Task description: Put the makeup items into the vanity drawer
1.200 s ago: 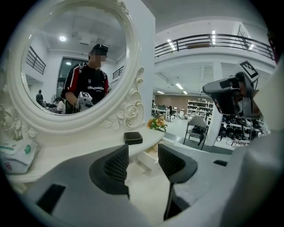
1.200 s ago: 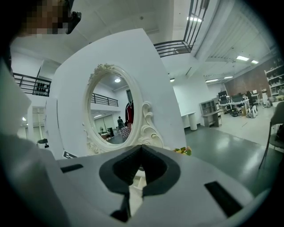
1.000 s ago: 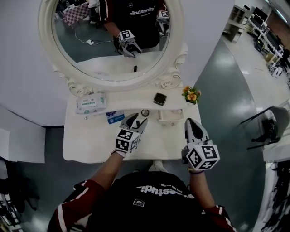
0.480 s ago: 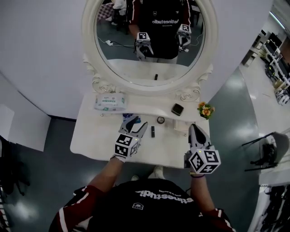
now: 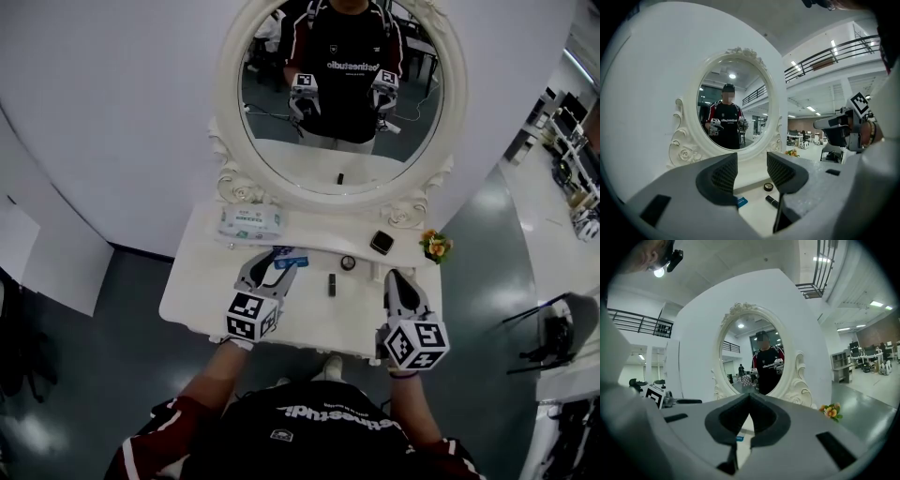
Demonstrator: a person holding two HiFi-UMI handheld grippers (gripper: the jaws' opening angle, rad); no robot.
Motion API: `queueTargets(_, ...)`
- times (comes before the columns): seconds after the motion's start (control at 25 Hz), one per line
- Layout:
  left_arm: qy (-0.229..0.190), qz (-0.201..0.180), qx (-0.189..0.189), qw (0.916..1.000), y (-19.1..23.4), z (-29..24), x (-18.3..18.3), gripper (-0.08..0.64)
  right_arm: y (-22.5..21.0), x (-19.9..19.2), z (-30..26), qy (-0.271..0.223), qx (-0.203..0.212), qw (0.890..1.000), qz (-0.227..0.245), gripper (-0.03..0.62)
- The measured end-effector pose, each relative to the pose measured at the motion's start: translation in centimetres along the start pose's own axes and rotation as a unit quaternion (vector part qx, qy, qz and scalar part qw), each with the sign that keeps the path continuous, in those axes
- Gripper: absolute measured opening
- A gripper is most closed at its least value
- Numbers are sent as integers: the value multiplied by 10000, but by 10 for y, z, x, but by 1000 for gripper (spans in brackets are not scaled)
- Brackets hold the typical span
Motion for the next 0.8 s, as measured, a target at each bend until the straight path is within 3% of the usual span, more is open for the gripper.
queueTargets(0.52,-654,-141,-206,9975,-16,52,61,175,30,22,23,-329,-167,9993,12,4)
queueTargets(0.8,-978,-186,-212,9948,-24,75,87,96,38,34,31,-404,-273,9987,156,5)
Point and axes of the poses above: the fingertips, and each gripper's own axes: z backward along the fingers, y to its left, x out of its top, the point moved 2 cm from there along z, backward along the fingers, and after that the axes turned 13 degrees about z, right-handed, at the moved point
